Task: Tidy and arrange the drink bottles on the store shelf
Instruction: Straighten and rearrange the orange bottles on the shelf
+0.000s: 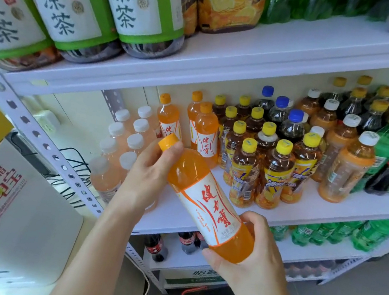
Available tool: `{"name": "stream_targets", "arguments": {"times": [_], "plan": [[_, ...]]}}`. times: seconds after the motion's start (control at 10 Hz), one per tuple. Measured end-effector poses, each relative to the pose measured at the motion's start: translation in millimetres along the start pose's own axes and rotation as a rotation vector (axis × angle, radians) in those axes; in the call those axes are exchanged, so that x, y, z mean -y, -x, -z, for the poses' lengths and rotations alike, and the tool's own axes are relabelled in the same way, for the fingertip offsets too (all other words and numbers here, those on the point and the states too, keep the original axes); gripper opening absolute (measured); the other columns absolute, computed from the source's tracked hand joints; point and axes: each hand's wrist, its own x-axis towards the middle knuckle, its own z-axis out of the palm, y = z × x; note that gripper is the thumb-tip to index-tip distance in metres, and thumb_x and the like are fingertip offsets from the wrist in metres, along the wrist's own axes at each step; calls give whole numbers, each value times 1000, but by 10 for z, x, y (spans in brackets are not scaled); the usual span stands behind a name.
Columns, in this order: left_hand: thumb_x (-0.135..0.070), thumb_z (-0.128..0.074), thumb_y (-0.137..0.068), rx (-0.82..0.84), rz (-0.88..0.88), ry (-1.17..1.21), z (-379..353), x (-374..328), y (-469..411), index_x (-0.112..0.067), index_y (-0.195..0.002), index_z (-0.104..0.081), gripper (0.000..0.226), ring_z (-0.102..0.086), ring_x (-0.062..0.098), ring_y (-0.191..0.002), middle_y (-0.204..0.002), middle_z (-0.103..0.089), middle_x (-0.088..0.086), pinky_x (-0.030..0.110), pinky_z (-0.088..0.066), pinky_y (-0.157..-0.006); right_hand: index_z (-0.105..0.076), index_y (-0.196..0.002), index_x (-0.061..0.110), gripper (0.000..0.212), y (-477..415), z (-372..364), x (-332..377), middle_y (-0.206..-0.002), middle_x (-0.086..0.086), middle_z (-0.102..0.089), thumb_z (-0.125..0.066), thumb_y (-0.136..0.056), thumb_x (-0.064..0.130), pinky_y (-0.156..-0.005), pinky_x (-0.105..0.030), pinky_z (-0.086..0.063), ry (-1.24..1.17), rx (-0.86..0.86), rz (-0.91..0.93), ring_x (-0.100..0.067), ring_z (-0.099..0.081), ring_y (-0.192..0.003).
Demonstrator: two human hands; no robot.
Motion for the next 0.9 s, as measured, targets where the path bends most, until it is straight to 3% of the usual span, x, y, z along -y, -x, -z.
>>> {"name": "stream_targets", "arguments": {"times": [0.1,0.2,0.3,0.4,0.5,0.6,0.7,0.8,0.9], "plan": [[-54,-57,-81,-19,-45,-89,103,32,-70,-25,-102,-68,38,-68,-6,-78,-85,-75,-20,6,-47,-58,-33,-113,50,77,289,282,-557,-106,23,-47,-79,-54,65,-59,-11,-38,73,-35,47,1,-49,-91],[-55,-65,-77,7,-22,-211,235,13,-126,-19,-87,-70,37,-63,-4,-61,-67,-70,-13,8,-45,-53,-31,-113,50,76,87,661,-643,-105,22,-44,-81,-57,60,-59,-10,-37,185,-54,121,0,-47,-91],[-44,-66,-86,45,-108,-360,326,28,-189,-13,-85,-68,31,-53,-1,-53,-60,-58,-5,10,-42,-50,-25,-112,52,80,-621,1581,-64,-104,22,-41,-84,-59,53,-57,-8,-35,218,-116,174,-2,-45,-92],[-40,-65,-87,82,-208,-426,347,-3,-255,-13,-87,-66,27,-53,3,-58,-67,-61,1,13,-43,-53,-31,-123,41,74,-765,1758,-44,-109,20,-43,-79,-68,55,-64,-13,-36,315,-220,153,-3,-41,-93],[-39,-68,-89,100,-310,-587,378,10,-374,-22,-89,-64,17,-55,2,-61,-66,-59,-12,12,-41,-54,-40,-135,28,62,-845,1657,-41,-126,10,-51,-69,-83,47,-82,-23,-42,355,-132,235,-14,-49,-109],[-41,-64,-92,64,-392,-878,383,146,-615,-21,-92,-62,20,-54,10,-63,-68,-58,-6,21,-41,-53,-48,-134,17,51,-1025,1775,-18,-129,1,-55,-67,-88,31,-88,-28,-41,376,-167,231,-21,-51,-117],[-36,-62,-94,47,-319,-1040,374,369,-946,-13,-99,-60,24,-58,22,-72,-79,-60,1,31,-41,-59,-53,-131,10,47,-1158,1780,57,-123,-5,-60,-68,-87,20,-88,-30,-42,329,-200,263,-24,-55,-116],[-33,-61,-95,12,-257,-1113,387,566,-1267,-9,-105,-59,25,-61,30,-85,-90,-64,9,34,-45,-66,-57,-125,7,45,-1287,1796,125,-113,-7,-62,-72,-83,13,-78,-28,-40,341,-255,312,-28,-59,-103],[-33,-59,-97,-48,-224,-1208,417,683,-1557,-9,-116,-56,30,-63,33,-94,-104,-66,14,33,-39,-68,-60,-118,4,43,-1391,1836,147,-109,-10,-63,-73,-77,4,-79,-33,-45,368,-396,406,-31,-58,-97]]}}
